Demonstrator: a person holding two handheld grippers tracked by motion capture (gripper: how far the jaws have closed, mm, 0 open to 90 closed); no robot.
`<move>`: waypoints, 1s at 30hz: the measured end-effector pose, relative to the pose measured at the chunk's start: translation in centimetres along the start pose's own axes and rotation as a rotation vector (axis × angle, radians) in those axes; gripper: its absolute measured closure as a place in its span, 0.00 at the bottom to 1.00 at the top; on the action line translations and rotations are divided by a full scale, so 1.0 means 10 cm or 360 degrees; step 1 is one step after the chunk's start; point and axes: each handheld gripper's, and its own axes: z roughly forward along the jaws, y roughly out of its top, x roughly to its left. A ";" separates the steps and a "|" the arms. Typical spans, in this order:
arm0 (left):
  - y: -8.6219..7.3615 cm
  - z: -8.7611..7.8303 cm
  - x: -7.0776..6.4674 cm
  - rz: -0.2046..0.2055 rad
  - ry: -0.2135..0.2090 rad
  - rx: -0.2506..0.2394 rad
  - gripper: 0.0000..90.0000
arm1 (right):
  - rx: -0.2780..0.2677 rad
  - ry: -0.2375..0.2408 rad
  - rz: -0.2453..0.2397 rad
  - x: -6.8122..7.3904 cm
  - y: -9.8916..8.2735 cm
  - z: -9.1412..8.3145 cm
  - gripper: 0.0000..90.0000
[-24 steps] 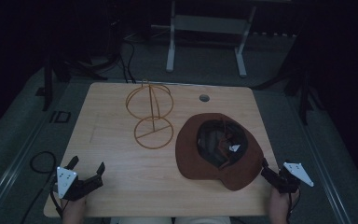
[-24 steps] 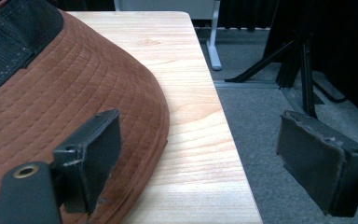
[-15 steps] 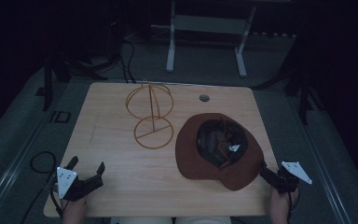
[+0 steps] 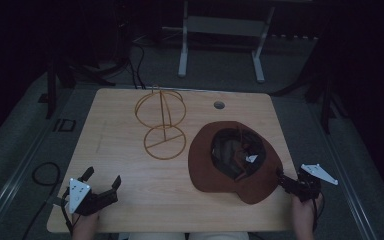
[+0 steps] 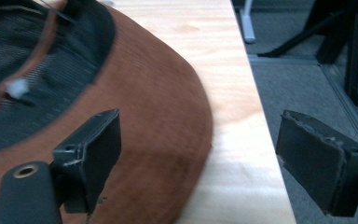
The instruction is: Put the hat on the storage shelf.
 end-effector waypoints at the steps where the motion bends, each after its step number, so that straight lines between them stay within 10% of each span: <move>1: 0.00 0.00 -0.01 0.0005 -0.0008 0.0005 0.04 | 0.0000 0.0003 -0.0018 0.01 0.03 -0.01 0.15; 14: 0.02 0.06 -0.07 -0.0093 -0.0124 0.0123 0.05 | 0.0128 0.0087 -0.0133 0.20 0.49 0.06 0.14; 24: 0.05 0.08 -0.19 0.0004 -0.0190 0.0236 0.04 | 0.0192 0.0120 -0.0206 0.37 0.75 0.31 0.13; 30: 0.07 0.05 -0.23 0.0093 -0.0179 0.0176 0.04 | 0.0224 0.0069 -0.0258 0.48 0.88 0.50 0.16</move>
